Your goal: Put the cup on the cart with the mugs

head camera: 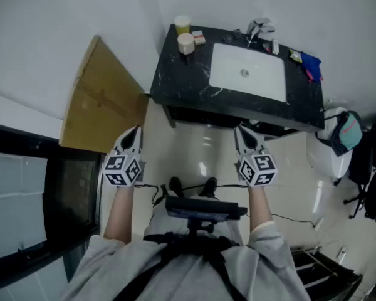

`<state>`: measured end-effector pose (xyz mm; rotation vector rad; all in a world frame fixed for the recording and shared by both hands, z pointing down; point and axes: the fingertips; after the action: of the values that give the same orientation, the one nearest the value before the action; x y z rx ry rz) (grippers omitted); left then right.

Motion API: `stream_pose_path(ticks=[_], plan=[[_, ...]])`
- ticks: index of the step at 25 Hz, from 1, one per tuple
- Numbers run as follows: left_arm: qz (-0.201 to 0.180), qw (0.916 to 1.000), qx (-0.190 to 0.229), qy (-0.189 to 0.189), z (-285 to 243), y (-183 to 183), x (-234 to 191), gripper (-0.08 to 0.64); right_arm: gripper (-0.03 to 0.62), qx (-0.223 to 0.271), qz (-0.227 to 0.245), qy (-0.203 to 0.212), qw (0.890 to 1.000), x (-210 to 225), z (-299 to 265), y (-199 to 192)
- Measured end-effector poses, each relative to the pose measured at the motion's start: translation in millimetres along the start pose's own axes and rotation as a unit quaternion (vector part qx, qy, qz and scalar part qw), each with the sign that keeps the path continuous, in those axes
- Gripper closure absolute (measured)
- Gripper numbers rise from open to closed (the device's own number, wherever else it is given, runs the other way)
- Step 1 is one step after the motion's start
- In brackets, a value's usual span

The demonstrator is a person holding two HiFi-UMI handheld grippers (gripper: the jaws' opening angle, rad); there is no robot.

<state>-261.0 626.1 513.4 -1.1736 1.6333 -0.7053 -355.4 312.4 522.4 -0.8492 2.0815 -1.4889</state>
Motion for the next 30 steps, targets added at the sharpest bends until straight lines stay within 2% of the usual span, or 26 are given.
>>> stream_pose_path(ticks=[4, 8, 12, 16, 21, 30], plan=[[0.000, 1.0000, 0.004, -0.002, -8, -1, 20, 0.559, 0.583, 0.009, -0.006, 0.009, 1.000, 13, 6, 5], [0.007, 0.9999, 0.013, 0.001, -15, -1, 39, 0.559, 0.583, 0.018, 0.003, 0.035, 0.999, 19, 10, 14], [-0.002, 0.9998, 0.021, 0.003, -21, 3, 61, 0.558, 0.583, 0.023, 0.014, 0.056, 0.998, 25, 14, 20], [-0.014, 0.9997, 0.020, -0.003, -29, 6, 77, 0.558, 0.583, 0.023, 0.011, 0.059, 0.998, 35, 12, 18], [-0.023, 0.9996, 0.013, -0.009, -49, 13, 80, 0.559, 0.583, 0.029, 0.010, 0.060, 0.998, 44, -2, 26], [-0.041, 0.9984, 0.001, -0.039, -112, 51, 65, 0.559, 0.583, 0.026, 0.015, 0.054, 0.998, 54, -60, 44]])
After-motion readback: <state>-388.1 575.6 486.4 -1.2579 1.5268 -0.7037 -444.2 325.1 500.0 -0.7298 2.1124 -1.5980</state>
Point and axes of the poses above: the fingertips, and each gripper's own axes: z backward along the fingers, x to its right, y out of its top, and after that the axes turned 14 degrees about z, right-handed
